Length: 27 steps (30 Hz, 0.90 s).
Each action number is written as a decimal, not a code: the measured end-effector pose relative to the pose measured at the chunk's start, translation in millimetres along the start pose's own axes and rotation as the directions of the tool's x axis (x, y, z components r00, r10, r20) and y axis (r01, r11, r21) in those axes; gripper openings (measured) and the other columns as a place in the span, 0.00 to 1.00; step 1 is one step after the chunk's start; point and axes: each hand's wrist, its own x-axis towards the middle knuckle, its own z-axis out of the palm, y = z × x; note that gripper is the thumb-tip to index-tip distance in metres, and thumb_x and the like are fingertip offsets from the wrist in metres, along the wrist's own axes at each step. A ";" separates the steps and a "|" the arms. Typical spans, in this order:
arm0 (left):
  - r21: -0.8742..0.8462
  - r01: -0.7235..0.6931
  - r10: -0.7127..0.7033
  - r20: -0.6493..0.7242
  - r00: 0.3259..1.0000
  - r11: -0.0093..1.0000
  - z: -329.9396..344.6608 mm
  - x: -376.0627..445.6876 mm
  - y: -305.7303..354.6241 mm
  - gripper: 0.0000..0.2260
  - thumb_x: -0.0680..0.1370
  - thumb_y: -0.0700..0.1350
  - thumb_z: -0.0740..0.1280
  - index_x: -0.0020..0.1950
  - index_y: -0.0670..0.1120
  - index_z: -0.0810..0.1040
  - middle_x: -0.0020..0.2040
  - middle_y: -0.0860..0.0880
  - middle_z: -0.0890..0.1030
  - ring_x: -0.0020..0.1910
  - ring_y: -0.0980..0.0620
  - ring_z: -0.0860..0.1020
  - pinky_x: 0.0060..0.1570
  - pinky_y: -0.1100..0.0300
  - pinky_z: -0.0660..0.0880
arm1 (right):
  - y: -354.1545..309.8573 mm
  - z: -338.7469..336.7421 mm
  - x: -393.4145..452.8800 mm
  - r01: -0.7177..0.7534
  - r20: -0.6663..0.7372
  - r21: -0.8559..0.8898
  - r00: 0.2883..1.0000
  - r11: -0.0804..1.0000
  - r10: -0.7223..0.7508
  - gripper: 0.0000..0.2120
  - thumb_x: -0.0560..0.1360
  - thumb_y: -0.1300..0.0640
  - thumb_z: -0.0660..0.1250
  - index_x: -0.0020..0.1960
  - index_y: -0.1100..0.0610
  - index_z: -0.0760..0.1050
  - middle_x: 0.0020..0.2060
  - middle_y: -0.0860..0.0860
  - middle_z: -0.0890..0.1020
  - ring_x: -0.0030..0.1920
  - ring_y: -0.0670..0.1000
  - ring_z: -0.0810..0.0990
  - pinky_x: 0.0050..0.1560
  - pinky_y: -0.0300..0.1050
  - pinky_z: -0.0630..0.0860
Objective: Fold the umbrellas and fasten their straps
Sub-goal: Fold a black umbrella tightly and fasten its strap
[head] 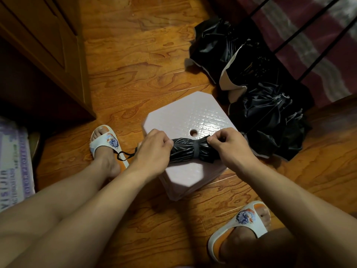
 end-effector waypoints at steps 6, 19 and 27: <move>0.094 0.028 -0.024 -0.041 0.999 0.995 4.0 -0.5 5.4 0.11 0.84 0.48 0.59 0.44 0.45 0.70 0.49 0.50 0.69 0.50 0.44 0.72 0.52 0.50 0.68 | -3.4 3.5 7.2 -0.032 -0.004 -0.107 0.999 0.994 0.031 0.17 0.82 0.53 0.65 0.35 0.55 0.77 0.35 0.52 0.78 0.39 0.51 0.75 0.37 0.45 0.68; 0.121 0.109 -0.094 -0.124 0.988 0.987 5.0 6.0 18.5 0.11 0.83 0.50 0.62 0.44 0.46 0.70 0.44 0.50 0.73 0.46 0.44 0.72 0.48 0.48 0.68 | 1.4 15.6 24.1 -0.017 -0.104 -0.290 0.994 0.957 -0.014 0.14 0.81 0.50 0.64 0.38 0.52 0.71 0.37 0.51 0.76 0.44 0.56 0.75 0.42 0.48 0.66; -0.037 0.063 -0.068 -0.133 0.989 0.997 3.3 11.5 8.4 0.08 0.80 0.45 0.69 0.46 0.51 0.71 0.47 0.53 0.72 0.47 0.46 0.74 0.47 0.51 0.73 | 22.2 -12.9 -6.2 0.267 0.145 -0.179 0.959 0.947 -0.243 0.07 0.77 0.52 0.73 0.52 0.46 0.77 0.57 0.45 0.71 0.60 0.48 0.70 0.58 0.38 0.69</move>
